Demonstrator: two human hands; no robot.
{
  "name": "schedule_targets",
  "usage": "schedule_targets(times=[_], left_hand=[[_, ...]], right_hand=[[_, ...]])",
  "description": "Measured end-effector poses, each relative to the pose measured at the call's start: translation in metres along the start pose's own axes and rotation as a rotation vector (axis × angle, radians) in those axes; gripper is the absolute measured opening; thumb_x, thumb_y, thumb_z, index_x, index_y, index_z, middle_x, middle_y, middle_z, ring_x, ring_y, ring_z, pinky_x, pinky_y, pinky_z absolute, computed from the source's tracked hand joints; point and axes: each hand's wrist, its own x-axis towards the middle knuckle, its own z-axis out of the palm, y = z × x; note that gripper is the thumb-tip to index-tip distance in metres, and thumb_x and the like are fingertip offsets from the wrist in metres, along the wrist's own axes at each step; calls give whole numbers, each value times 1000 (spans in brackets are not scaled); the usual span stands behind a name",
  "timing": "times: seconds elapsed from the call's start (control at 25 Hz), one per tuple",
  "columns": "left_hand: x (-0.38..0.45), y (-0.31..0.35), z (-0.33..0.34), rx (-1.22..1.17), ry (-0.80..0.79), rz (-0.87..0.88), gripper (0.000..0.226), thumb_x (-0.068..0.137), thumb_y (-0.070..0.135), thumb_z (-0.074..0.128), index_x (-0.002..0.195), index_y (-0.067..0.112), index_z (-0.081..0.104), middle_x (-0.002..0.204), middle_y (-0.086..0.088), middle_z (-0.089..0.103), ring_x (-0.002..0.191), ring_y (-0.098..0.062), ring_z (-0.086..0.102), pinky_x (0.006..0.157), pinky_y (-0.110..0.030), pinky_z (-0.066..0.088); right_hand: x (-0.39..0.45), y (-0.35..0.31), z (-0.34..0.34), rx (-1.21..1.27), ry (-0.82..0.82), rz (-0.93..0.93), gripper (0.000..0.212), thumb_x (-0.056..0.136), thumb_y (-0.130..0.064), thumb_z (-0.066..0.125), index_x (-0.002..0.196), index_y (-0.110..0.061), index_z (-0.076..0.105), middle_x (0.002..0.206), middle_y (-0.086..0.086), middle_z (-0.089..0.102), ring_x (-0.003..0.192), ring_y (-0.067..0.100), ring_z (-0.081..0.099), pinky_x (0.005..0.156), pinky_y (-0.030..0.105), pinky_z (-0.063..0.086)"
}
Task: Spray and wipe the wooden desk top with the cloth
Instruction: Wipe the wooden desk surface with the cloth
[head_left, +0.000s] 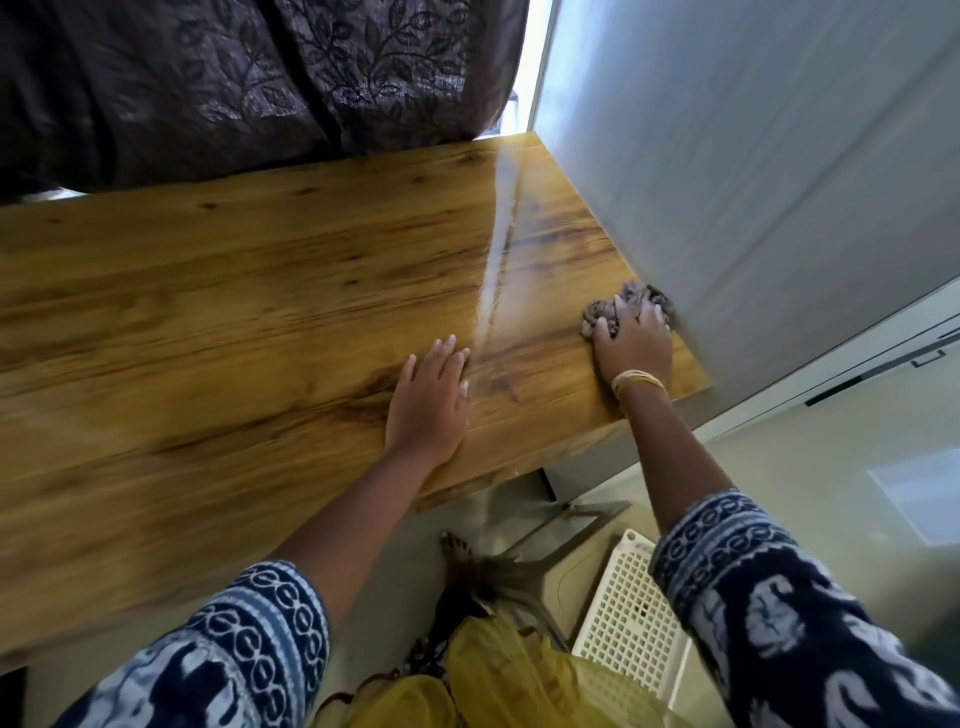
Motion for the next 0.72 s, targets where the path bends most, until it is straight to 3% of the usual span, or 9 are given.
schedule_targets(times=[0.08,0.24,0.32,0.4,0.44,0.52,0.64,0.72], left_hand=[[-4,-7,-4,-17,32,-52,46,101,24,37,145,11,40,157,-9,29,148,-23,20,121,-43,12],[-15,-44,-13,-28,92,-163,45,99,26,40,141,8,43,155,-13,32,147,-25,23,121,-43,15],[-15,-51,-13,-30,98,-197,45,99,24,39,140,8,43,154,-13,34,146,-24,25,120,-41,16],[-14,-50,-13,-18,105,-206,44,99,23,37,140,8,43,154,-12,35,146,-23,25,120,-40,16],[-13,-49,-12,-23,108,-203,44,99,22,38,140,8,43,154,-12,35,146,-23,25,120,-40,16],[-14,-50,-12,-29,112,-207,43,99,21,38,139,8,44,153,-11,36,145,-23,26,120,-39,17],[-14,-49,-13,-15,116,-215,42,98,21,39,139,9,44,152,-11,37,145,-23,27,120,-40,19],[-13,-48,-12,-13,106,-216,42,98,21,39,139,9,44,152,-11,37,145,-23,27,120,-41,21]], right_hand=[[-17,-41,10,-39,-2,-14,54,98,-44,39,148,-22,40,155,20,31,145,36,23,118,47,21],[-87,-123,30,-3,-126,-562,53,96,-46,44,146,-27,44,157,15,31,144,34,25,116,45,21],[-102,-132,29,16,-193,-763,52,96,-46,47,146,-30,44,158,10,31,146,30,25,118,44,22],[-78,-119,21,37,-169,-892,47,94,-43,54,139,-30,52,151,8,42,140,28,37,112,43,33],[-52,-109,20,75,-123,-865,42,93,-40,56,133,-28,58,145,9,49,132,30,45,107,43,39],[10,-83,17,106,-15,-606,42,90,-41,54,128,-23,63,136,14,55,121,35,53,100,44,45],[66,-58,18,52,13,-174,61,86,-50,39,137,-21,54,144,16,46,133,34,39,109,44,33],[65,-78,21,17,17,42,57,92,-49,39,142,-23,49,151,17,36,142,33,28,116,45,23]])
